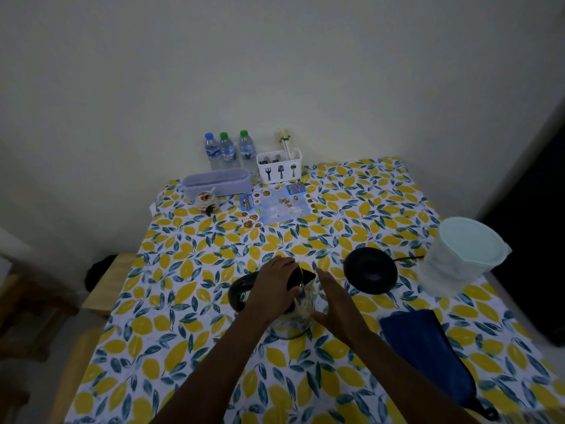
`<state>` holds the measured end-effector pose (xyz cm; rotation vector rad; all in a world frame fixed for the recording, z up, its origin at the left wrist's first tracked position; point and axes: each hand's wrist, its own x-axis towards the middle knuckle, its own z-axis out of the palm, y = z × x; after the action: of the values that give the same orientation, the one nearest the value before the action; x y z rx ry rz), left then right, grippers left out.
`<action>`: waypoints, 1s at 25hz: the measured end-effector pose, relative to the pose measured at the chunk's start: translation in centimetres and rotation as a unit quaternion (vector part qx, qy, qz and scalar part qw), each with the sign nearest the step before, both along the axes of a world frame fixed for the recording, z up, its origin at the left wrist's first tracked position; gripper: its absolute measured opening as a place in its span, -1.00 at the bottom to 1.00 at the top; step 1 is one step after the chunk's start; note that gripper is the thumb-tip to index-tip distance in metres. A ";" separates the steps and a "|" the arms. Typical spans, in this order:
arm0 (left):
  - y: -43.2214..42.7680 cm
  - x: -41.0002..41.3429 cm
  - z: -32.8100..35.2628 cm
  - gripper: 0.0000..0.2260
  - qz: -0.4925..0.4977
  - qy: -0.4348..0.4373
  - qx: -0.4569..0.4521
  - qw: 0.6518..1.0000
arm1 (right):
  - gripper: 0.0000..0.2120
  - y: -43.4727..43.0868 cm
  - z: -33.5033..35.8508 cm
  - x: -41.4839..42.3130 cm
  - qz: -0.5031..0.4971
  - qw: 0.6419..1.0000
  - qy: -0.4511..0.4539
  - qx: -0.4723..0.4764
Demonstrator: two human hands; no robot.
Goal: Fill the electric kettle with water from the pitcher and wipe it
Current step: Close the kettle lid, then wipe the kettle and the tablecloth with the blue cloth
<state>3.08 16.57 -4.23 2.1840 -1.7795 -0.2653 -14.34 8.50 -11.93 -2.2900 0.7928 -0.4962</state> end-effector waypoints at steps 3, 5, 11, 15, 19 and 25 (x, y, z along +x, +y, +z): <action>-0.8 -3.0 -0.7 -0.67 -0.054 0.008 -0.042 0.998 | -0.09 -0.4 -1.2 -2.5 -0.029 0.999 -0.022 -0.028; -1.5 -5.5 -2.0 -0.67 -0.085 0.055 -0.055 0.993 | -0.07 -0.8 -2.4 -4.9 -0.050 0.998 -0.005 -0.037; -3.5 -10.7 -6.5 -0.62 -0.116 0.099 0.014 0.988 | -0.16 -1.5 -4.7 -13.1 -0.139 0.964 0.228 -0.025; -4.1 -13.1 -9.2 -0.57 -0.143 0.114 0.081 0.980 | -0.14 -2.0 -6.9 -17.8 -0.187 0.917 0.350 0.042; -3.6 -14.5 -10.4 -0.60 -0.150 0.126 0.104 0.975 | -0.26 -2.3 -8.3 -19.7 -0.203 0.905 0.368 0.068; -3.1 -14.5 -10.3 -0.63 -0.131 0.126 0.077 0.980 | -0.50 -4.2 -8.2 -20.1 -0.228 0.910 0.344 0.032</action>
<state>-11.40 13.42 -14.51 1.9041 -1.9504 -0.7290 -34.41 4.25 -20.14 -2.2104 1.6785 0.1807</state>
